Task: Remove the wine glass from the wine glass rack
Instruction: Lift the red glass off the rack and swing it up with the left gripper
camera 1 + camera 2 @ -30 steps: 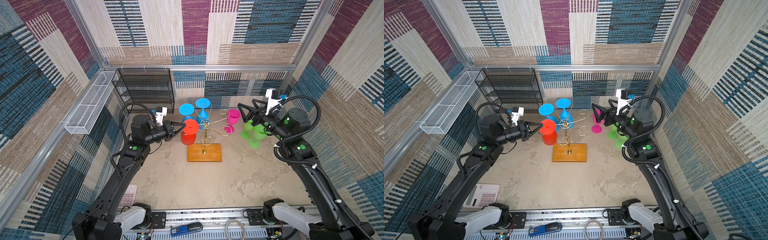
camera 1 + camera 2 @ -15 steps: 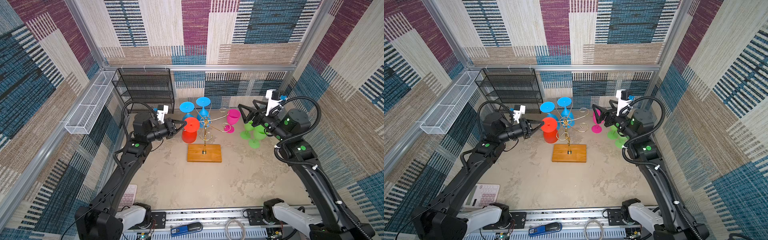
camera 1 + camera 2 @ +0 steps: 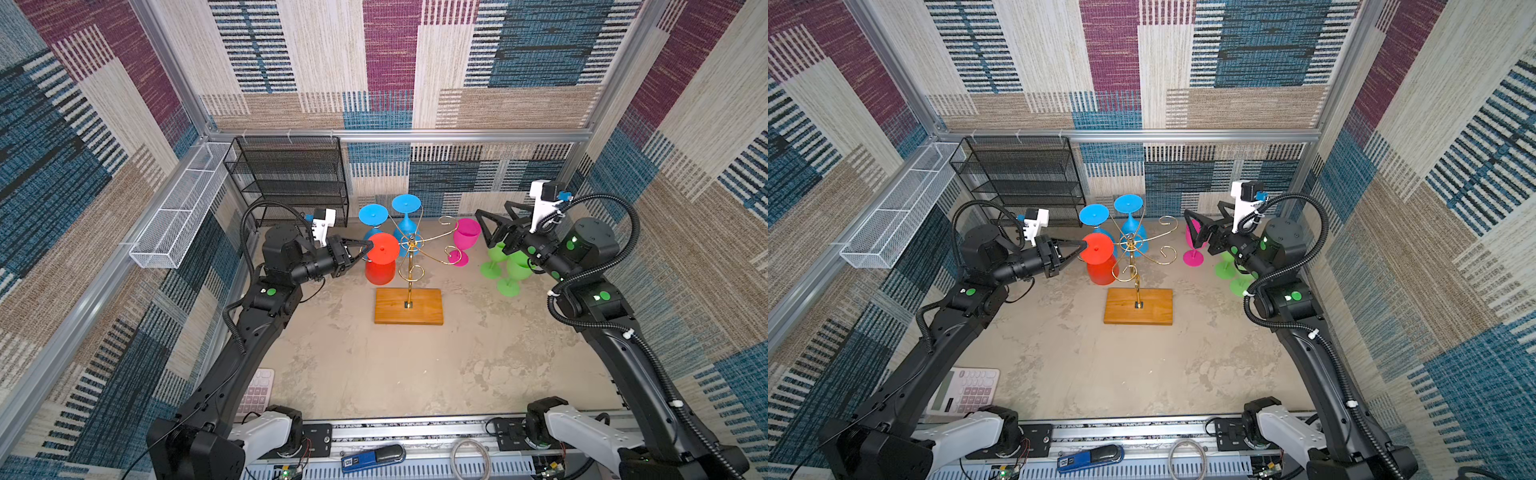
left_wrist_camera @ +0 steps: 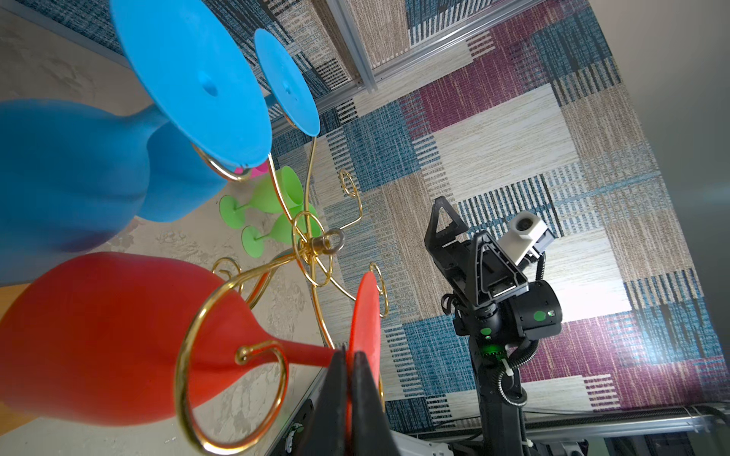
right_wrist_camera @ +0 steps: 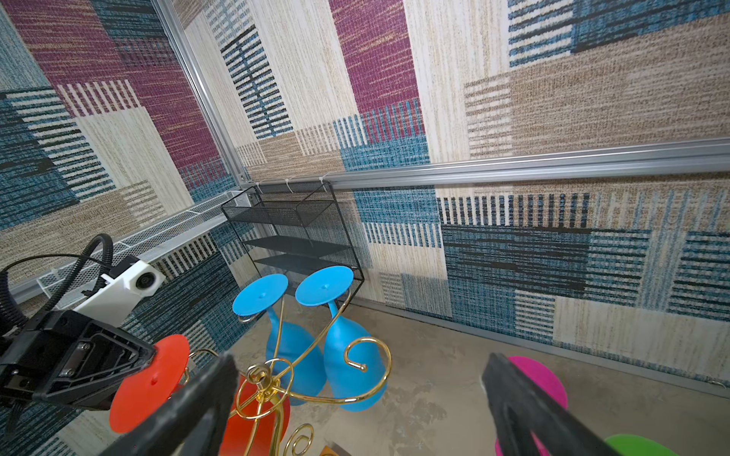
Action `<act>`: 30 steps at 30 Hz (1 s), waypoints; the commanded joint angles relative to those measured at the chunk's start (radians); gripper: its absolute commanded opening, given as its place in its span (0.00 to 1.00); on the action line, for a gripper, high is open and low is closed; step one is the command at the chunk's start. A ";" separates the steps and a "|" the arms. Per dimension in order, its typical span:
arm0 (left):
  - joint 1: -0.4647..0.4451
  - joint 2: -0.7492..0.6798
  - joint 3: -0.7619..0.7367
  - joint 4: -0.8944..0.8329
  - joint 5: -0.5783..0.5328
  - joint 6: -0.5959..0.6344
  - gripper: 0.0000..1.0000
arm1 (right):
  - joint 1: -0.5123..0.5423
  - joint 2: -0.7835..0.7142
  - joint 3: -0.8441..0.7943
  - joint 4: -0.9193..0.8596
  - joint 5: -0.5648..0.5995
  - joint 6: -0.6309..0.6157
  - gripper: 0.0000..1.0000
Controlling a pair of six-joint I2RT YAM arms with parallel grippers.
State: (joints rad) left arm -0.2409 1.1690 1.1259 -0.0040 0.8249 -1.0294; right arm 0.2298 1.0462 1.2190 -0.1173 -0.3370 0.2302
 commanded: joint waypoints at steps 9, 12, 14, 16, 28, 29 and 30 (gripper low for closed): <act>0.023 -0.019 0.024 -0.084 0.075 0.063 0.00 | 0.001 0.001 0.001 0.011 0.001 -0.003 0.99; 0.026 -0.022 0.021 -0.089 0.092 0.065 0.00 | 0.002 0.000 0.001 0.010 0.001 -0.005 0.99; 0.028 -0.023 0.023 -0.099 0.106 0.071 0.00 | 0.002 -0.001 0.001 0.007 0.002 -0.005 0.99; 0.029 -0.027 0.024 -0.114 0.117 0.080 0.00 | 0.002 -0.003 0.002 0.005 0.003 -0.006 0.99; 0.131 -0.128 0.001 -0.259 0.170 0.144 0.00 | 0.002 -0.005 0.009 -0.010 0.018 -0.022 0.99; 0.146 -0.138 -0.005 -0.265 0.182 0.142 0.00 | 0.002 -0.004 0.013 -0.016 0.019 -0.026 0.99; 0.166 -0.152 -0.013 -0.274 0.196 0.143 0.00 | 0.002 -0.005 0.019 -0.019 0.024 -0.030 0.99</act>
State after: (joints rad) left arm -0.1043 1.0378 1.1240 -0.2420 0.9680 -0.9203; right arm 0.2298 1.0451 1.2224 -0.1371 -0.3290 0.2184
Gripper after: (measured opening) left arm 0.061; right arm 0.992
